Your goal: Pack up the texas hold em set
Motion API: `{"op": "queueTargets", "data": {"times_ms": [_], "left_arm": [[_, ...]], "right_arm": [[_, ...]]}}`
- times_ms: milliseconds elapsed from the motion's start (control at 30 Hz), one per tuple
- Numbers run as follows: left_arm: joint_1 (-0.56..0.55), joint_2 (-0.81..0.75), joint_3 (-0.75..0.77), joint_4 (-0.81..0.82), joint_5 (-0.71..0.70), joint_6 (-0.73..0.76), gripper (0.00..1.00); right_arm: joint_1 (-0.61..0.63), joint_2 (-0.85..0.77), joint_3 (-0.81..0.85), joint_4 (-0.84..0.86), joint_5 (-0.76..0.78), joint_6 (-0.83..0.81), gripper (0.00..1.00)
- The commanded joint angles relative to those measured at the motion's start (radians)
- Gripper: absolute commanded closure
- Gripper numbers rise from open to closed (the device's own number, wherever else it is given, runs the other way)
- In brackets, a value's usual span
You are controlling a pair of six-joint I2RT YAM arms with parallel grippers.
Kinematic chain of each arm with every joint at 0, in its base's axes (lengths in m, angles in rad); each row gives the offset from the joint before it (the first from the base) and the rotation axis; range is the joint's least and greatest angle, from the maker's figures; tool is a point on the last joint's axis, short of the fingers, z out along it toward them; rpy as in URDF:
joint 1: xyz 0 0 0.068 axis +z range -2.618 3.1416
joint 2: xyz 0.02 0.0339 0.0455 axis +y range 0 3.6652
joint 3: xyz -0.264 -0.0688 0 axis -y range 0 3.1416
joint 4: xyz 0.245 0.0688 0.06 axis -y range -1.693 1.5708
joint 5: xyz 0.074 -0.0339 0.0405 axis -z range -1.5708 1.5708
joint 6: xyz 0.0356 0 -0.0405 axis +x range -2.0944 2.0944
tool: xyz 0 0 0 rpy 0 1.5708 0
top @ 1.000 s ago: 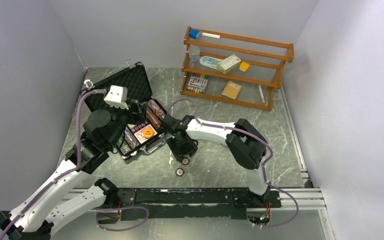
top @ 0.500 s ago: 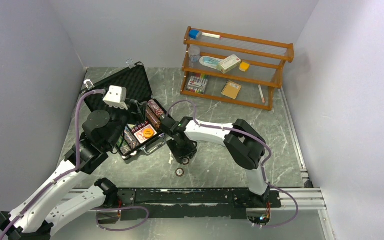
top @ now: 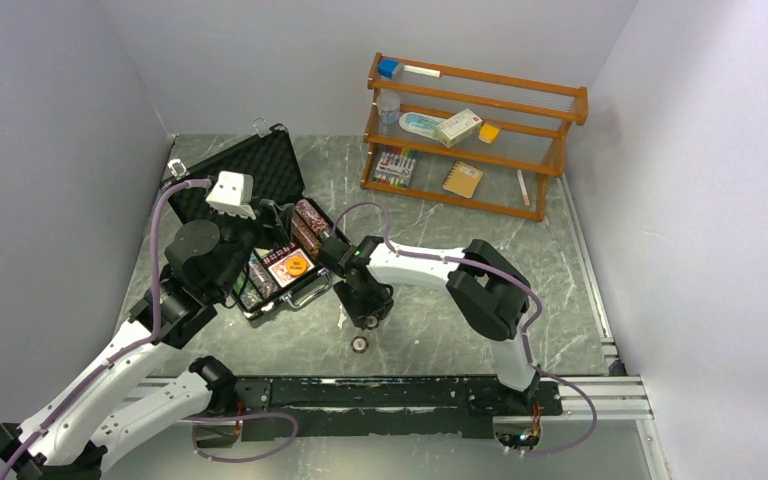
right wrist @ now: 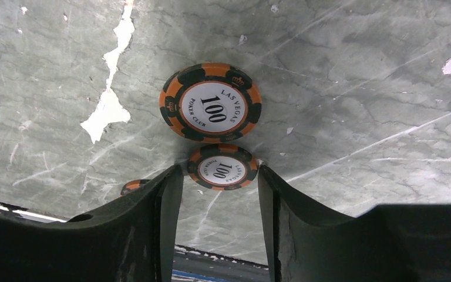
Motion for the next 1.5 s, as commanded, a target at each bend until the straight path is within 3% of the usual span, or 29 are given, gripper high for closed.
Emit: {"op": "queueTargets", "data": {"times_ms": [0,100,267,400,767,1167,1467], "left_arm": [[0.005,-0.001,-0.006,0.006,-0.015,0.001,0.28],[0.005,-0.002,-0.006,0.005,-0.018,0.001,0.28],[0.005,-0.003,-0.009,0.007,-0.015,0.001,0.28],[0.005,0.0,-0.005,0.004,-0.017,0.001,0.28],[0.005,-0.004,-0.006,0.005,-0.018,0.001,0.28],[0.005,-0.011,-0.008,0.006,-0.02,0.002,0.28],[0.005,-0.007,-0.005,0.003,-0.022,0.004,0.28]], "right_arm": [[0.007,0.066,-0.037,0.034,0.04,0.024,0.44],[0.007,0.073,-0.05,0.044,0.043,0.032,0.44],[0.007,0.074,-0.054,0.036,0.075,0.045,0.56],[0.007,0.037,-0.044,0.04,0.119,0.051,0.59],[0.006,-0.086,-0.002,0.023,0.201,0.063,0.59],[0.003,-0.082,0.068,0.04,0.17,0.05,0.58],[-0.011,0.008,0.145,0.064,0.131,0.043,0.56]]}}
